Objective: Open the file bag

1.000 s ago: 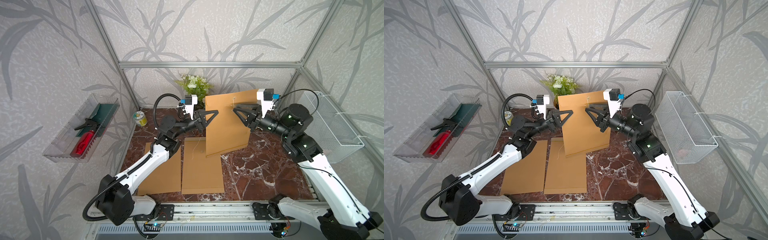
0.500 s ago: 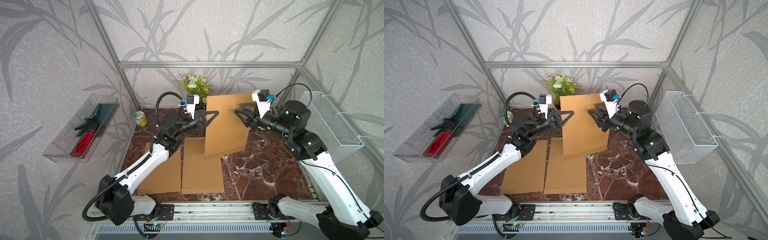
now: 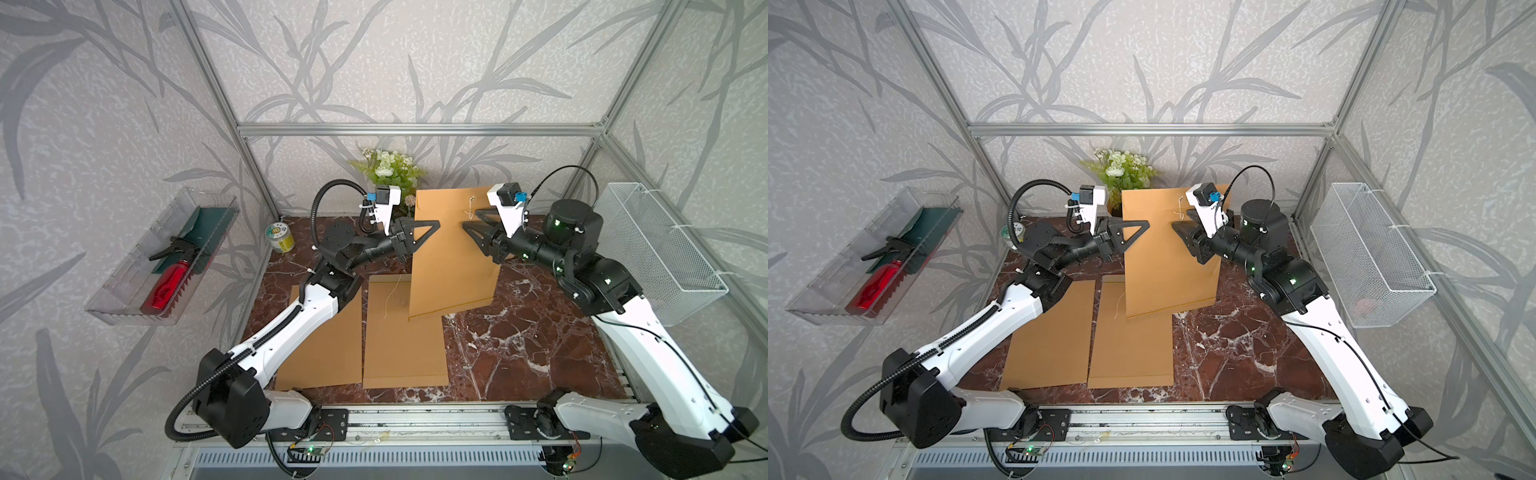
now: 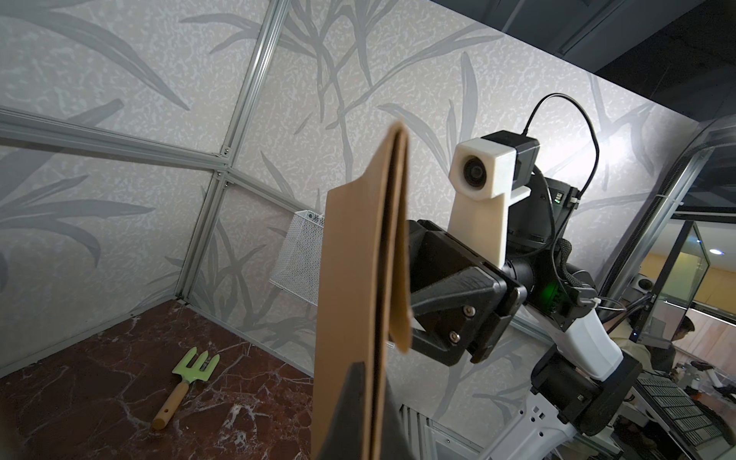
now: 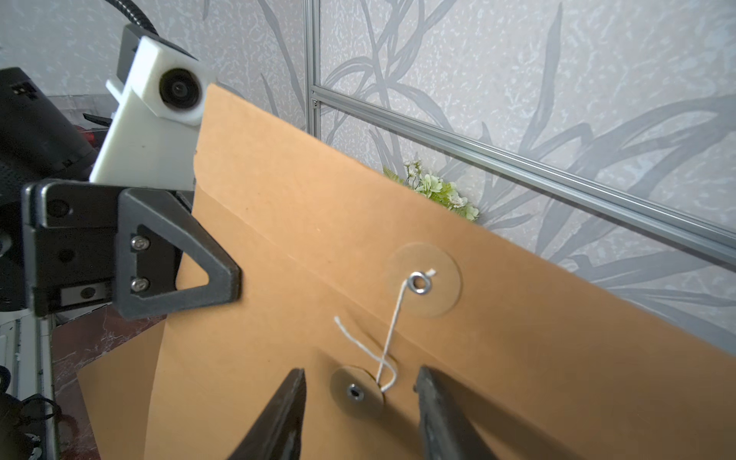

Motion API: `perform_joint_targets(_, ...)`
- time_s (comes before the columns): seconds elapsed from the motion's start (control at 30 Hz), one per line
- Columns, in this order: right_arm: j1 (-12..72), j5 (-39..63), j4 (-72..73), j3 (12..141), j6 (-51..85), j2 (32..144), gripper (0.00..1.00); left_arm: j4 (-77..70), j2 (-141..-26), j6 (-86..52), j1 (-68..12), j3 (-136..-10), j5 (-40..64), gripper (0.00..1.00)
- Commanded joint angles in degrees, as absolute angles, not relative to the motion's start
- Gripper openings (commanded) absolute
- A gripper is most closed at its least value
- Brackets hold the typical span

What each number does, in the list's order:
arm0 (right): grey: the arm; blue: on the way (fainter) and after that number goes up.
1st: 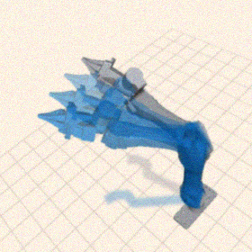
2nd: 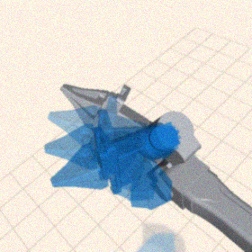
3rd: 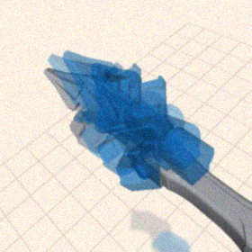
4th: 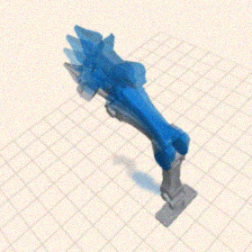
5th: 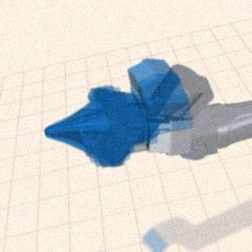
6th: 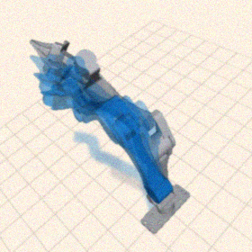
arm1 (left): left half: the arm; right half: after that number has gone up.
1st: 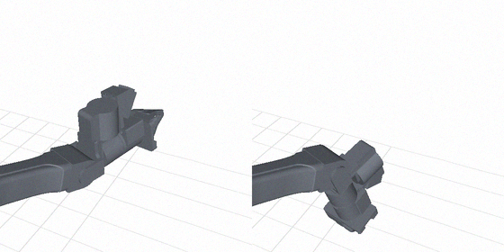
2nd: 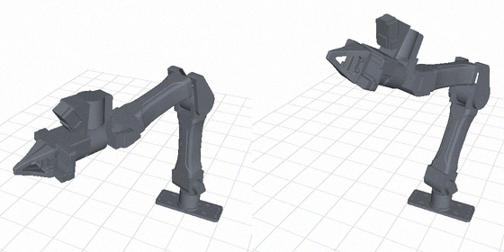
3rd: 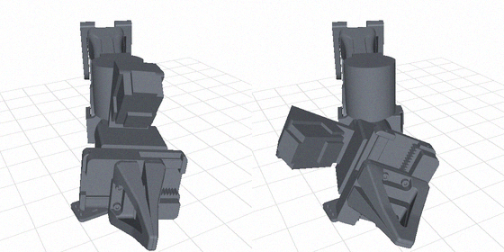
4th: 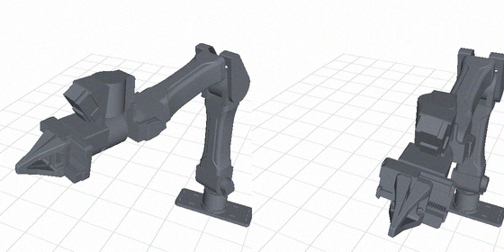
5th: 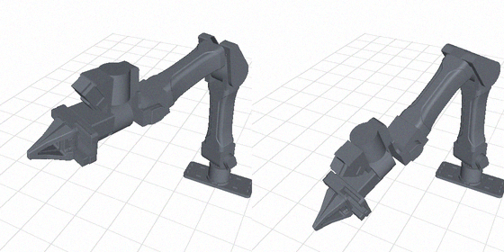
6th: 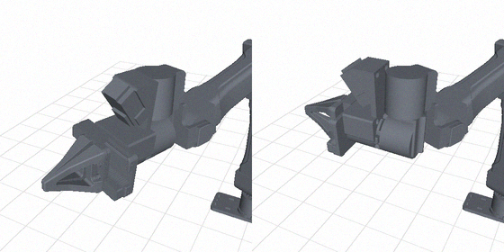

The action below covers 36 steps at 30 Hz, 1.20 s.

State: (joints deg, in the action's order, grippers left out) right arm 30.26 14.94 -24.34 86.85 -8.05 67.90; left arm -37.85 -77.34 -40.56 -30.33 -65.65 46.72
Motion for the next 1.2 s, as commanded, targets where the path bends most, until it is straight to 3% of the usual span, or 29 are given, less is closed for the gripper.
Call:
perform_joint_targets(0.0, 31.23, 12.28, -23.67, 88.9, -9.17, 68.33, 0.47, -40.86, -77.59, -41.84, -30.3, -67.76, 48.58, 0.0)
perform_joint_targets(0.3, 32.33, 9.69, -22.79, 89.56, -9.29, 68.99, 0.41, -41.37, -77.41, -42.1, -30.3, -67.52, 49.35, 0.0)
perform_joint_targets(0.7, 32.47, 9.67, -21.71, 89.38, -8.53, 68.91, 0.24, -41.39, -77.12, -41.7, -30.3, -66.89, 49.22, 0.0)
perform_joint_targets(1.17, 32.44, 10.52, -22.22, 89.56, -8.09, 68.38, 0.15, -41.46, -77.1, -41.4, -30.21, -66.53, 48.78, 0.0)
